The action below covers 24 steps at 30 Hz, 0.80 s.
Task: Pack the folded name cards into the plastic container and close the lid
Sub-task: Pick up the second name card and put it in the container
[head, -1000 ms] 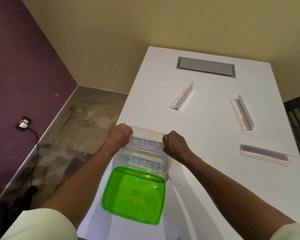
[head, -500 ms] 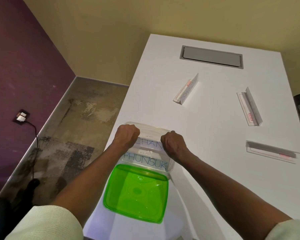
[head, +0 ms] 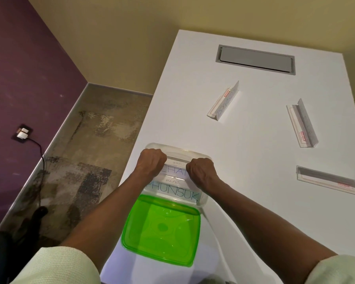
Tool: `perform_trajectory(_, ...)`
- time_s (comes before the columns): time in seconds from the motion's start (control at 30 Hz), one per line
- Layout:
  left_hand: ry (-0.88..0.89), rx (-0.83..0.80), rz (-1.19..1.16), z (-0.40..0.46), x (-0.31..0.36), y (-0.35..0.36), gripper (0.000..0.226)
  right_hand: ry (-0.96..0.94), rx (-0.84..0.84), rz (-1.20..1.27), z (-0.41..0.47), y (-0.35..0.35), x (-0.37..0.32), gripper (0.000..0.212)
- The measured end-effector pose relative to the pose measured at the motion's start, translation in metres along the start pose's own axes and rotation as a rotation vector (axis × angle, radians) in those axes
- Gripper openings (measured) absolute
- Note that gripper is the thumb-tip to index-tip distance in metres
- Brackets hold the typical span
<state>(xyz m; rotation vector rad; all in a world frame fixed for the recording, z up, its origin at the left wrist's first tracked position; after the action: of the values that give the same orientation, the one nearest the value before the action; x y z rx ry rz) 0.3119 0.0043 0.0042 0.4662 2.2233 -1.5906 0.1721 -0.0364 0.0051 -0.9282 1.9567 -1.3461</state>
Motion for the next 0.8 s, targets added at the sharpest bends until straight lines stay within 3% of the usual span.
perform_trajectory(0.47, -0.063, 0.003, -0.039, 0.002, -0.001, -0.007, 0.02, 0.03, -0.008, 0.05, 0.002, -0.011, 0.001, 0.025)
perform_trajectory(0.8, -0.221, 0.114, -0.158, -0.01, -0.008, -0.068, 0.021, 0.049, 0.245, 0.232, -0.036, -0.053, 0.012, 0.016)
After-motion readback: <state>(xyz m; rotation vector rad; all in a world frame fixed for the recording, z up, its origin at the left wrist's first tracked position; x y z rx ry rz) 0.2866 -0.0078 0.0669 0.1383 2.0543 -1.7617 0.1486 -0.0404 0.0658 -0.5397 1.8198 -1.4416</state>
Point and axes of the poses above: each hand's wrist, its own z-axis towards the middle knuckle, its own y-axis out of the palm, x = y × z, the point moved 5 cm from there along z, towards the middle knuckle, and after that the axes turned 13 degrees about z, right-handed, at the moved point
